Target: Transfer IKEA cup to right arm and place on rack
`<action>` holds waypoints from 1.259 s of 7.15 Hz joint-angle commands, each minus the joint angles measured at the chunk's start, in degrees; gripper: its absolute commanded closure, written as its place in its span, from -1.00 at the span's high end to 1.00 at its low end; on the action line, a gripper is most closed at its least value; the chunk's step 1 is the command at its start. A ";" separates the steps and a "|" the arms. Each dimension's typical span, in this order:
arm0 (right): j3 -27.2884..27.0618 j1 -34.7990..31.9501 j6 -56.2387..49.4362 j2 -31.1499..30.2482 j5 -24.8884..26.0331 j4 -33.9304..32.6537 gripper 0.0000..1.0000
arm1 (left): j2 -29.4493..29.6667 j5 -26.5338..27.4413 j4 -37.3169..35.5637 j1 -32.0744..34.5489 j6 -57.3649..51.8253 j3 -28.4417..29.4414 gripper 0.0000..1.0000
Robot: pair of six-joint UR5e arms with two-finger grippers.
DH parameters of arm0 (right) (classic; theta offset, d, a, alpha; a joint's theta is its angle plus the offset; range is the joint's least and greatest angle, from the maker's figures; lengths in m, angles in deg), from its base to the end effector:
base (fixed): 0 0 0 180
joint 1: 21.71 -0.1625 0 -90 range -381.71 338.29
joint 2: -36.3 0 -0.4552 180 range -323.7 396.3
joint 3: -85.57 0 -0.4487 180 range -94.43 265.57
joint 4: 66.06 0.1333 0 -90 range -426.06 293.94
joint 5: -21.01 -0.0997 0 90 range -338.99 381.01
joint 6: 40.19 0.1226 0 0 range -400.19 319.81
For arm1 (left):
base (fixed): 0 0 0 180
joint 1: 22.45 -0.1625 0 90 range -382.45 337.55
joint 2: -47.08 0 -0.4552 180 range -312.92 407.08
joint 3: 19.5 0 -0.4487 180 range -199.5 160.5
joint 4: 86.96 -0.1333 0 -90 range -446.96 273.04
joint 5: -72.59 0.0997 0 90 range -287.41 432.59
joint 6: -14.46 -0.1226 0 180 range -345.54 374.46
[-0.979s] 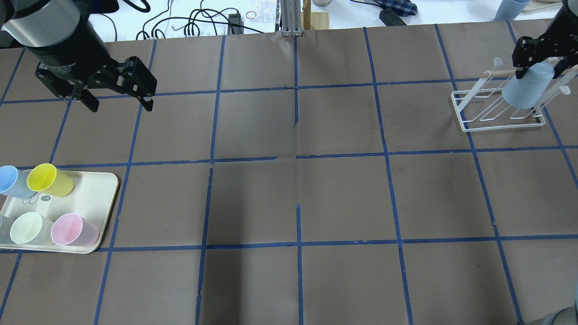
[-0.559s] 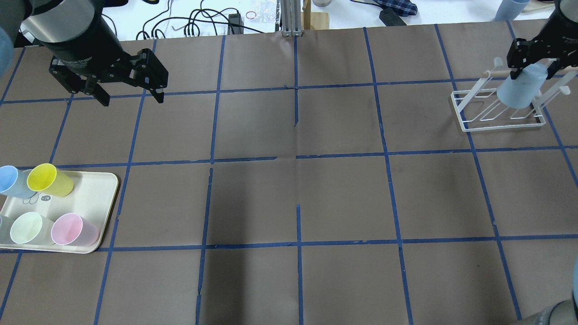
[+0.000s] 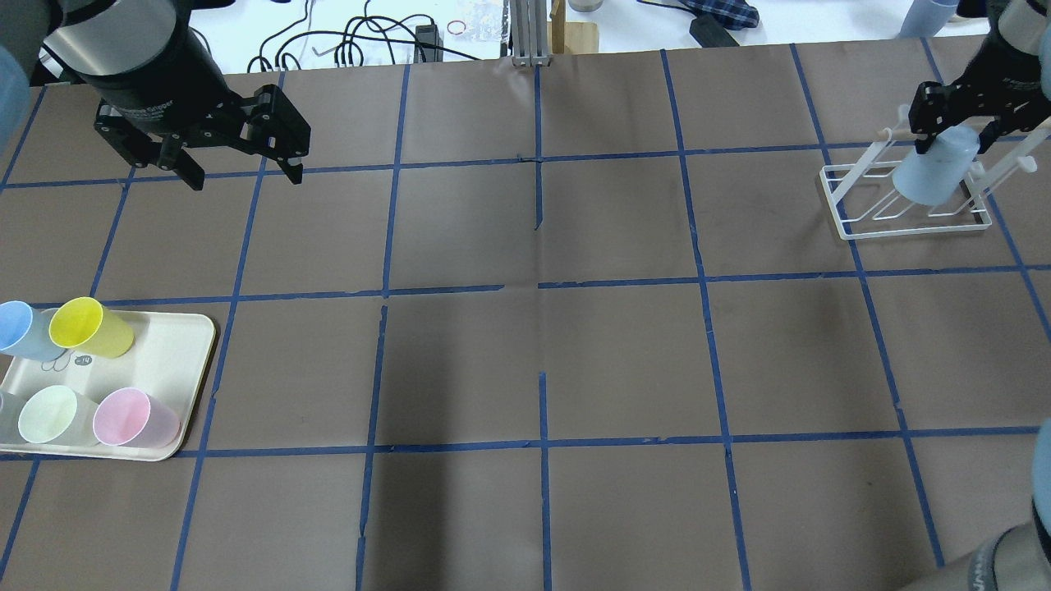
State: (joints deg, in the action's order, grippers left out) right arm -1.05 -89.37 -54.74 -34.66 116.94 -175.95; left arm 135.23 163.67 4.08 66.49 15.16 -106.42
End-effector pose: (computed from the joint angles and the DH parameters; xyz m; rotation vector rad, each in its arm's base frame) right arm -0.1503 -0.6831 0.3574 -0.2109 -3.0122 0.0563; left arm -0.1210 -0.5425 0.5405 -0.0489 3.1204 -0.1059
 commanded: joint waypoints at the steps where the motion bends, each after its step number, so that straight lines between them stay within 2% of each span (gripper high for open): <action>1: -0.04 -0.02 -0.92 1.53 -0.04 -0.50 0.12 | 0.01 -0.02 0.02 0.00 0.35 0.00 1.00; 2: -0.04 -0.02 -0.92 1.53 -0.13 -0.50 0.81 | 0.01 -0.02 -0.07 0.00 0.35 0.00 1.00; 3: -0.04 -0.02 -1.18 1.44 -0.13 -0.15 1.00 | 0.01 -0.02 0.02 0.00 0.35 -0.09 1.00; 5: 0.22 -0.11 -1.36 -0.04 -0.13 0.81 1.00 | -0.08 -0.02 0.02 0.00 0.53 -0.09 1.00; 9: 0.75 -0.37 -1.10 -13.12 -0.13 18.26 1.00 | -0.08 -0.02 0.02 0.00 0.62 -0.17 1.00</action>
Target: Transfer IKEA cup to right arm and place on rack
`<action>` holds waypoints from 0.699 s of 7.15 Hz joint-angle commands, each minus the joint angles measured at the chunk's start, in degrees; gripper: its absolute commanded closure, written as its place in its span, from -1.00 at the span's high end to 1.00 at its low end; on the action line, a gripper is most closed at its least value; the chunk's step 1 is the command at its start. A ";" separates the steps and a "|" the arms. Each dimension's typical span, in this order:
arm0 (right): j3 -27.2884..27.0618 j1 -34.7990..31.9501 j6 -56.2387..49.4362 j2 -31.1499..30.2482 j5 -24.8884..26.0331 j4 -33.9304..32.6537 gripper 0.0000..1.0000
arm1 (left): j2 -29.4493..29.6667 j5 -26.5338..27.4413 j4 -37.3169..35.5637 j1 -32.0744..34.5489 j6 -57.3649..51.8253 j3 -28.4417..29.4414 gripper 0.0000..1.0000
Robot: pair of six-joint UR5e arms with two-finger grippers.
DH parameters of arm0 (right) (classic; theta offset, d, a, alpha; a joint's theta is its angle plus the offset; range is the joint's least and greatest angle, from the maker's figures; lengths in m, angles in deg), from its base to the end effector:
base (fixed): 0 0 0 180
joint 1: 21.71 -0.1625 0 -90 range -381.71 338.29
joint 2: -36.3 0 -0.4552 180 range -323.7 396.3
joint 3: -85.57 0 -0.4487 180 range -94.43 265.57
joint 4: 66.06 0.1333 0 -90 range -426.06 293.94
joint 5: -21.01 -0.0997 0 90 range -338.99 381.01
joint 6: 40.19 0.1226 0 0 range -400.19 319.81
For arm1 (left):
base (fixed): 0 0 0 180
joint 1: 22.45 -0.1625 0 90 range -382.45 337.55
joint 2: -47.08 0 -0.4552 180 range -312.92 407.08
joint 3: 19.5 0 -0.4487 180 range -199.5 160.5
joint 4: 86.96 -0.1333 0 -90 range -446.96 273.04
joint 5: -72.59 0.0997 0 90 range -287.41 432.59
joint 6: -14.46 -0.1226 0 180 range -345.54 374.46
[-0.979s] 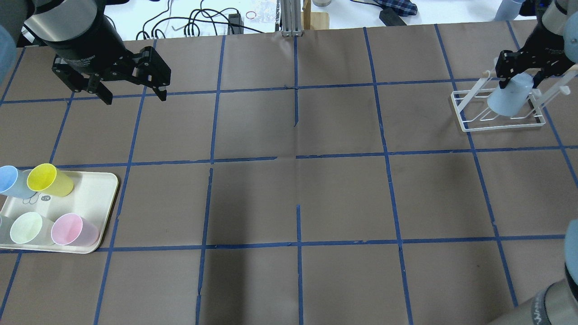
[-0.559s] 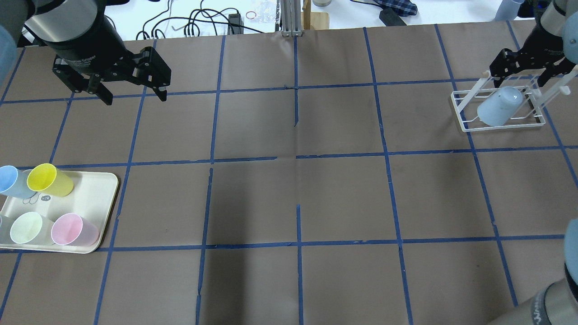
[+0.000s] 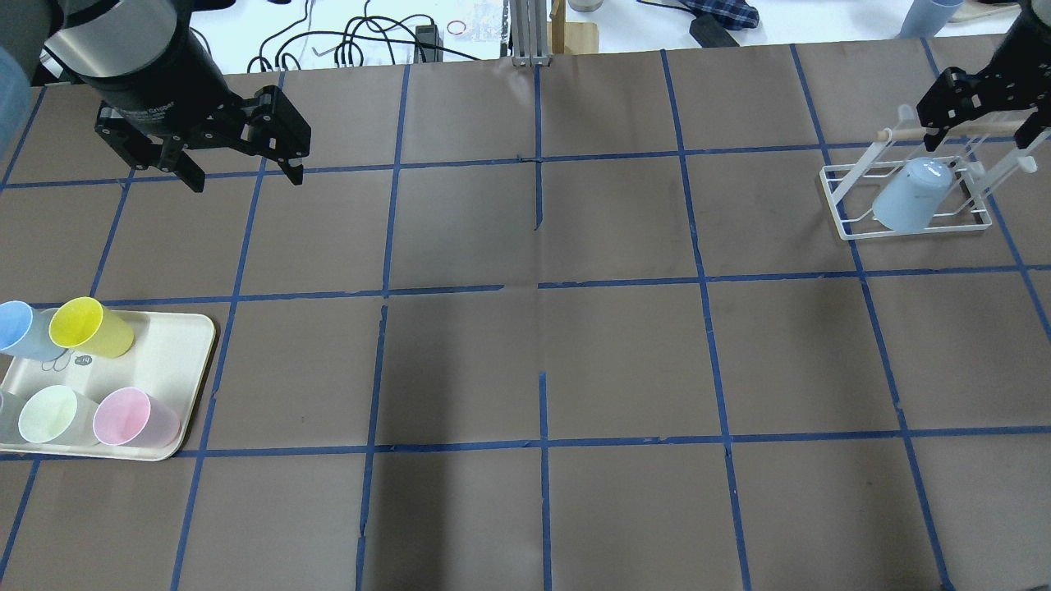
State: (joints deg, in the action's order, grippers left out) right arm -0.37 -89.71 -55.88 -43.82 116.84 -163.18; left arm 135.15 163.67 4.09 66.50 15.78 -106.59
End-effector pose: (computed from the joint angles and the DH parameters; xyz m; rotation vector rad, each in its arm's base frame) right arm -0.1228 -0.6266 0.4458 -0.1690 -3.0332 -0.0173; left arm -0.1211 -0.5417 0.5396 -0.0655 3.1205 -0.1033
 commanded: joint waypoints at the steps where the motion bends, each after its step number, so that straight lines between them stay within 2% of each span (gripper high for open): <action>1: -0.01 -0.03 0.22 -6.51 -0.11 10.85 1.00 | 0.00 -0.03 0.00 0.00 -0.08 -0.01 1.00; 3: -0.27 -0.12 0.31 -10.04 -0.12 13.01 1.00 | 0.09 -0.03 0.00 0.00 -0.08 -0.01 1.00; 4: -0.10 -1.60 0.49 -10.40 -2.20 12.92 1.00 | 0.09 0.06 0.00 0.00 0.00 -0.10 1.00; 5: 0.42 -5.96 1.36 -10.32 -5.53 12.66 1.00 | 0.00 0.06 0.00 0.00 -0.08 -0.27 1.00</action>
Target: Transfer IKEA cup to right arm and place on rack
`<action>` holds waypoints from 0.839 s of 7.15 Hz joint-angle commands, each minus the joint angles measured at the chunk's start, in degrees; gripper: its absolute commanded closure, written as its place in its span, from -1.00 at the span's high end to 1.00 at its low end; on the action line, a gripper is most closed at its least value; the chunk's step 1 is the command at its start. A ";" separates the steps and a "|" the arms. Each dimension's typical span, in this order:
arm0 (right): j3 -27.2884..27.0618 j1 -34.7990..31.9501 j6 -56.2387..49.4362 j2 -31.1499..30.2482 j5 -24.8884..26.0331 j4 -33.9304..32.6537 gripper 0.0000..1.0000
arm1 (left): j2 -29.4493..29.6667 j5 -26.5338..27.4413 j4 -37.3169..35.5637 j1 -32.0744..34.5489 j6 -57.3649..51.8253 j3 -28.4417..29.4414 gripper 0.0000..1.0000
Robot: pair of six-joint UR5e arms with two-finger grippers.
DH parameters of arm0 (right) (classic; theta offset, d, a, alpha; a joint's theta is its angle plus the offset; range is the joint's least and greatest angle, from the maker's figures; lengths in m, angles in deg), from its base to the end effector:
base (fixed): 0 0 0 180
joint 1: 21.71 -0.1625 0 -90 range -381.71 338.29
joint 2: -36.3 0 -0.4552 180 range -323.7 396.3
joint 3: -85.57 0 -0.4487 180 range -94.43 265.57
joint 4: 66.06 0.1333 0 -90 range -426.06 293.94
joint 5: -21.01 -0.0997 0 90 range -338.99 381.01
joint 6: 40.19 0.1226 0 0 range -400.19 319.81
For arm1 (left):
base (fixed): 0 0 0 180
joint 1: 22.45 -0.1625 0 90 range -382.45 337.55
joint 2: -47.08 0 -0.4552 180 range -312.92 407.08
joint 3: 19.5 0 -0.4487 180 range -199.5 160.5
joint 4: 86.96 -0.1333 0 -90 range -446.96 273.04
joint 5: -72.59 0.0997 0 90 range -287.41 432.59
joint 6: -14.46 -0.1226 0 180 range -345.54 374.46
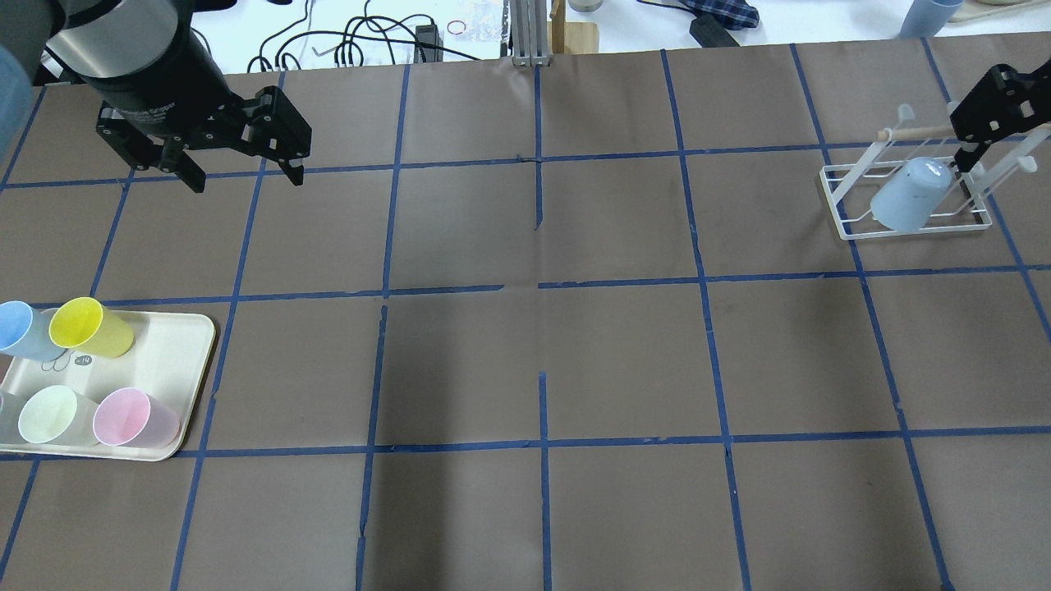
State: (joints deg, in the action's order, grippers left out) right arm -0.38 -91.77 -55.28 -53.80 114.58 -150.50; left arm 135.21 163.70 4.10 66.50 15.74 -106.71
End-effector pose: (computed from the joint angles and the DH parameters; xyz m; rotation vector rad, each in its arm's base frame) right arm -0.0672 -0.5537 0.5254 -0.1295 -3.0862 -0.0652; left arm -0.1210 -0.5419 0.5378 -0.0644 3.1201 -0.0981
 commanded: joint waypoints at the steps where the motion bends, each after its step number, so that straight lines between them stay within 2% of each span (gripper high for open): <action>1: 0.69 -9.26 4.07 -0.25 -3.22 -0.11 1.00 | -0.06 0.03 0.00 0.09 -0.05 -0.07 1.00; 3: 0.70 -19.72 11.10 0.02 -3.57 -0.55 1.00 | -0.14 0.03 0.00 0.09 0.04 -0.07 1.00; 4: 0.70 -22.55 13.92 0.10 -3.66 -0.73 1.00 | -0.06 0.03 0.00 0.09 -0.05 -0.07 1.00; 6: 0.43 -22.84 14.74 -0.42 -3.40 -0.73 1.00 | -0.06 -0.06 0.00 0.09 -0.05 0.02 1.00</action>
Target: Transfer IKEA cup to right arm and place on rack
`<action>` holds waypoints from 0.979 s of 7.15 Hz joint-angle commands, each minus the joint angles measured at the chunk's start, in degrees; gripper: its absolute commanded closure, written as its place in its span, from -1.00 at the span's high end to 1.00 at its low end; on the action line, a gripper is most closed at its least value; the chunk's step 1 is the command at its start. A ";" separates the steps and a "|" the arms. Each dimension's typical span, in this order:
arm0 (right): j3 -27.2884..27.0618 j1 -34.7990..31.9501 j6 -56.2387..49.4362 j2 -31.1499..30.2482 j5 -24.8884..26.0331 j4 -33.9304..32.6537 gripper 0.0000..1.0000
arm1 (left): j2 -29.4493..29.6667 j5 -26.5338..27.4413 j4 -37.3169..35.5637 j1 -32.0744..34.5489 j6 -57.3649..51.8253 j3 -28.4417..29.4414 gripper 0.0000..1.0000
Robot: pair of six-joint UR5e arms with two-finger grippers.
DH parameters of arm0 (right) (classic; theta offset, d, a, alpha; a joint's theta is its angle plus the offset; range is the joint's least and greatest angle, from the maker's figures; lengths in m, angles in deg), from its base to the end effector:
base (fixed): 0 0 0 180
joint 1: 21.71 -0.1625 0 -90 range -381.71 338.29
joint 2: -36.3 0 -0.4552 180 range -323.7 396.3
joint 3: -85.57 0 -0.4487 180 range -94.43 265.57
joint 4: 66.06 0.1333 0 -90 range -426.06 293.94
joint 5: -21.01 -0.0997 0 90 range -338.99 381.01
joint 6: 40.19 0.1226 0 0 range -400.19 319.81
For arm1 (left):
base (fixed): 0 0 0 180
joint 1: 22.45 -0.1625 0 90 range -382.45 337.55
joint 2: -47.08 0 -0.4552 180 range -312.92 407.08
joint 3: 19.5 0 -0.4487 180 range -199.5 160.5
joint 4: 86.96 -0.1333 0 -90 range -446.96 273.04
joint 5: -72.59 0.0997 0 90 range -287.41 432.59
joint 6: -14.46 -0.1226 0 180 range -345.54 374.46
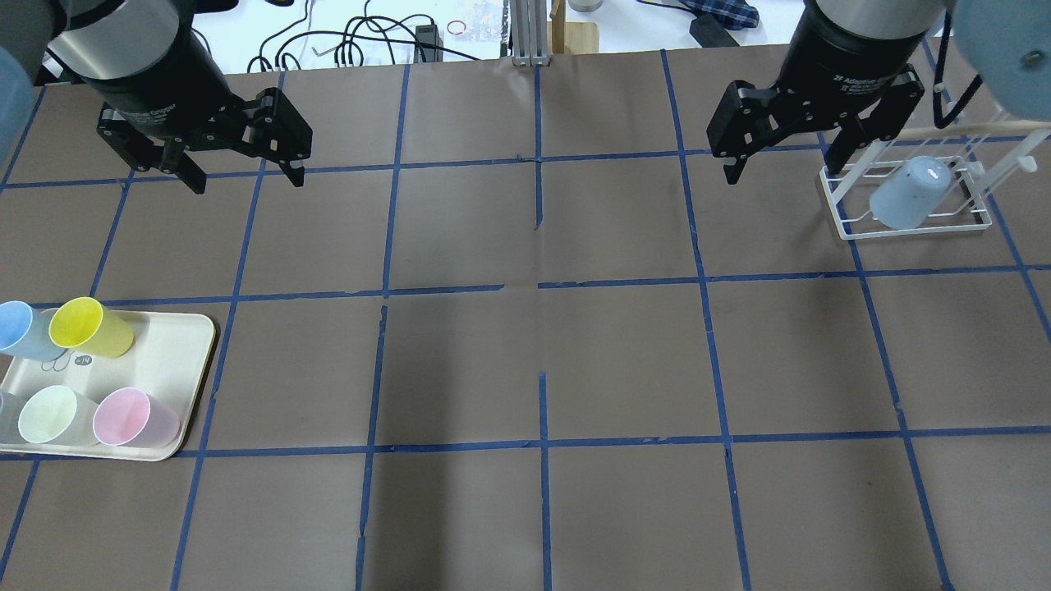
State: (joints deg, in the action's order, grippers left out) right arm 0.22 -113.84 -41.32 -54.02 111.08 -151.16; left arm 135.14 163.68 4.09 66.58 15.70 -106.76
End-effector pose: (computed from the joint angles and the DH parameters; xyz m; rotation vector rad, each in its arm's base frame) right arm 0.1533 -0.5390 0.5341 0.0893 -3.1391 0.0019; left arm -0.1218 -0.5412 0.5380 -0.0611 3.1206 -0.0990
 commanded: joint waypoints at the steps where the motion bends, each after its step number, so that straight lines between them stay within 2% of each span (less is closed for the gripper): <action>1: -0.51 -0.77 0.78 0.49 0.10 -0.07 1.00 | 0.01 -0.03 0.00 0.00 -0.01 0.07 1.00; 7: 0.19 -0.77 0.96 0.15 -0.07 -0.16 1.00 | -0.08 -0.03 0.00 0.00 0.08 0.07 1.00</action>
State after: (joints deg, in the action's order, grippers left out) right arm 0.40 -114.59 -40.37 -53.87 111.01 -151.31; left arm 135.06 163.65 4.16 66.58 15.73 -106.68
